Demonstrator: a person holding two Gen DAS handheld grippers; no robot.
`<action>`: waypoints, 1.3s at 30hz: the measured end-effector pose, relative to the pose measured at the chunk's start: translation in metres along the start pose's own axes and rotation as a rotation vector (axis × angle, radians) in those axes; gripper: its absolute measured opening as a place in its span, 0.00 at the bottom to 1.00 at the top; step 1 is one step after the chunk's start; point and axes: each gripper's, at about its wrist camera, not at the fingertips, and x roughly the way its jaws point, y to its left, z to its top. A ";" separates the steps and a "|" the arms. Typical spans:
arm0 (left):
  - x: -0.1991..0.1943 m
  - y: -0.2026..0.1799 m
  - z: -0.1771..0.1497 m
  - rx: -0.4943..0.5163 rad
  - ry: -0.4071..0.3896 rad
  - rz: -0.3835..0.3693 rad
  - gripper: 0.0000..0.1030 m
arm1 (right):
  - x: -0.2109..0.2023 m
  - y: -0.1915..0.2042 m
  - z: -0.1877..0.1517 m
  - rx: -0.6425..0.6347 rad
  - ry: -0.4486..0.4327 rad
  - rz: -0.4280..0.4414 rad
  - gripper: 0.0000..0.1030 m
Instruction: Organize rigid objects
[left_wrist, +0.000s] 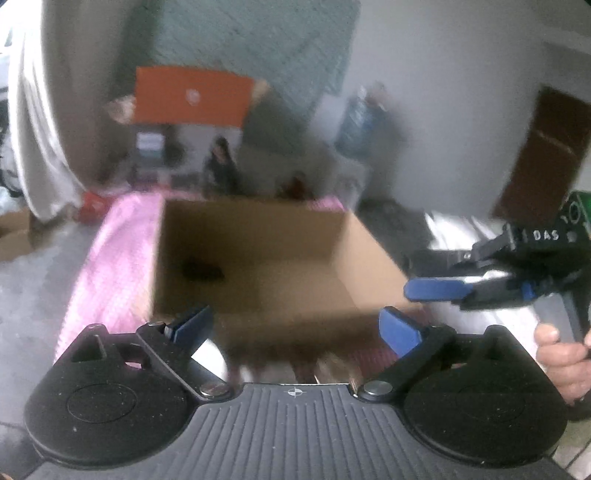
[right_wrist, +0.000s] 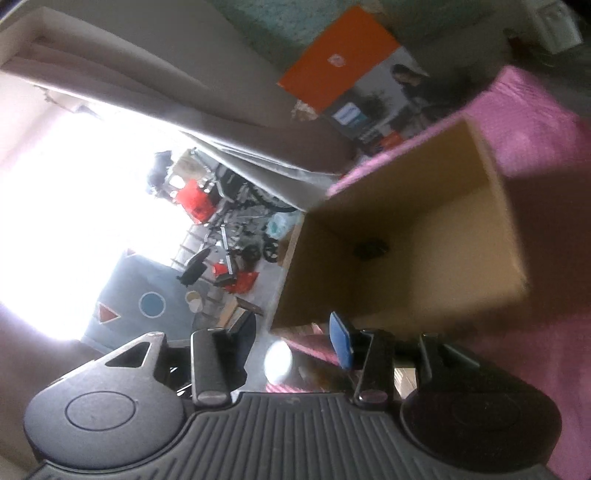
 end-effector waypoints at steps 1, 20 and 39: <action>0.002 -0.003 -0.009 0.012 0.022 -0.015 0.97 | -0.007 -0.007 -0.012 0.013 -0.007 -0.016 0.46; 0.054 -0.075 -0.095 0.416 0.258 -0.091 0.58 | -0.022 -0.124 -0.132 0.358 -0.075 -0.108 0.41; 0.069 -0.075 -0.106 0.455 0.294 -0.075 0.37 | -0.005 -0.119 -0.132 0.359 -0.050 0.009 0.28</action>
